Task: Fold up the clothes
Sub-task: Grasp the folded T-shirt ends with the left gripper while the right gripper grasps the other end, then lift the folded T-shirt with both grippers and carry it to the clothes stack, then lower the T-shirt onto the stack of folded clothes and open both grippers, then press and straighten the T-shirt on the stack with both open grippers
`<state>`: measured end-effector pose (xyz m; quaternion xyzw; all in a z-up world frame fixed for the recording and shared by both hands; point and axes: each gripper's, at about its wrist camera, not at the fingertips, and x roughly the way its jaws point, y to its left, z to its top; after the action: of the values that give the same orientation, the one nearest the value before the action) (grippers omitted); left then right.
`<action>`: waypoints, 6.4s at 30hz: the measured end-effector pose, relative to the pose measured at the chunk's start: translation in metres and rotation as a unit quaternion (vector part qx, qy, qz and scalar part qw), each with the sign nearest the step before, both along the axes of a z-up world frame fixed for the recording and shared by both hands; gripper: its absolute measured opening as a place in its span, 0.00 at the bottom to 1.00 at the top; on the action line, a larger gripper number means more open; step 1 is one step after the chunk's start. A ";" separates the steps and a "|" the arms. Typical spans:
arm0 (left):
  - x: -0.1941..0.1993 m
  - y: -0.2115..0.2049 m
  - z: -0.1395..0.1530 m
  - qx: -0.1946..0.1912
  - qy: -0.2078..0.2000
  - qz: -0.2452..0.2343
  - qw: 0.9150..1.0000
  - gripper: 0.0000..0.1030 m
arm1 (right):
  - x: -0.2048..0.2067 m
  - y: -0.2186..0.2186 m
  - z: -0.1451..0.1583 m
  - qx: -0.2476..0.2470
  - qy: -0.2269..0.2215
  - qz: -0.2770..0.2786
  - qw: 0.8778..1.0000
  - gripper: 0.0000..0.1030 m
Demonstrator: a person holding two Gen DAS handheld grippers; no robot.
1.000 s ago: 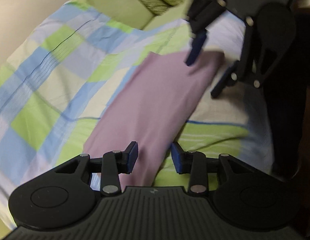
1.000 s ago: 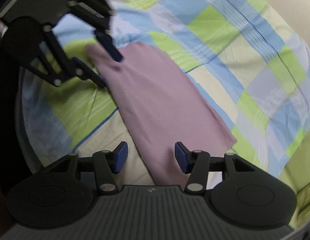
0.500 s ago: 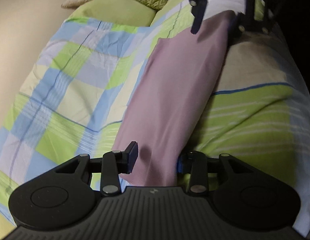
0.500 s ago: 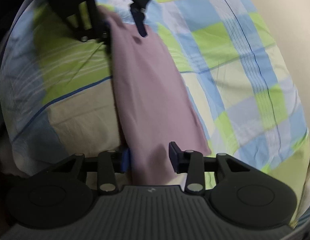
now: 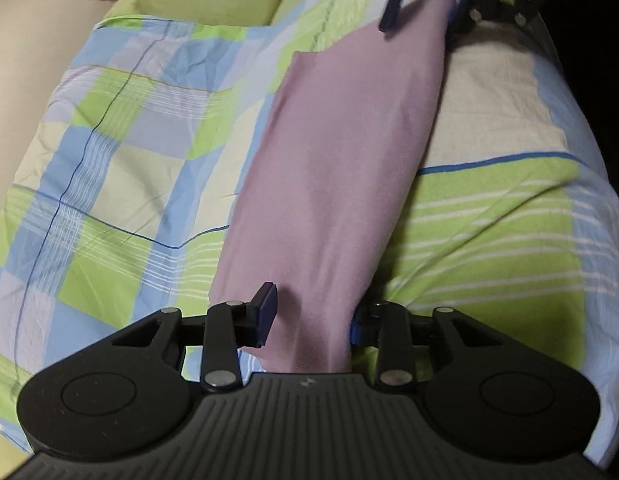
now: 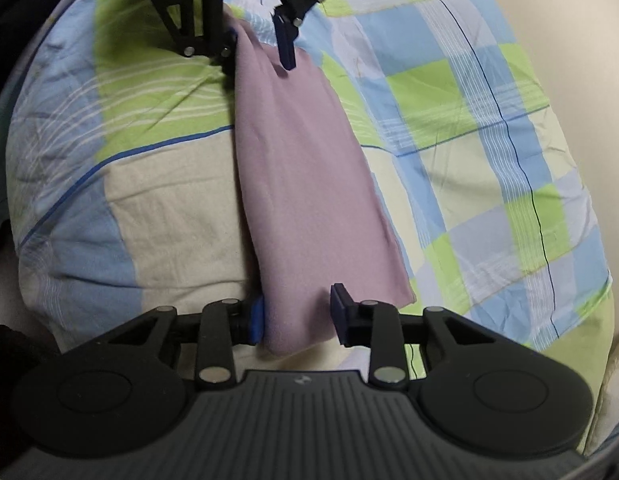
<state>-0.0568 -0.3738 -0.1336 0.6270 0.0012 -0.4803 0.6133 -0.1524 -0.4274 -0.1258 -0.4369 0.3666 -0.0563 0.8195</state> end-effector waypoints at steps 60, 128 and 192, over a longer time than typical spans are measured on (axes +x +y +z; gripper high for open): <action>-0.328 -0.249 0.252 -0.167 0.045 -0.510 0.843 0.05 | -0.388 -0.036 0.260 0.012 -0.154 -0.439 0.885 0.05; -0.502 -0.404 0.079 -0.149 0.045 -0.603 0.783 0.07 | -0.518 -0.087 0.132 -0.107 -0.032 -0.601 0.792 0.05; -0.504 -0.364 0.107 -0.117 0.322 -0.505 0.792 0.20 | -0.628 -0.072 0.082 0.177 -0.530 -0.593 0.580 0.11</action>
<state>-0.5605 -0.7383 -0.0270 0.2711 -0.1740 -0.8923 0.3163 -0.7802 -0.4998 -0.0442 0.1388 0.0472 -0.6848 0.7138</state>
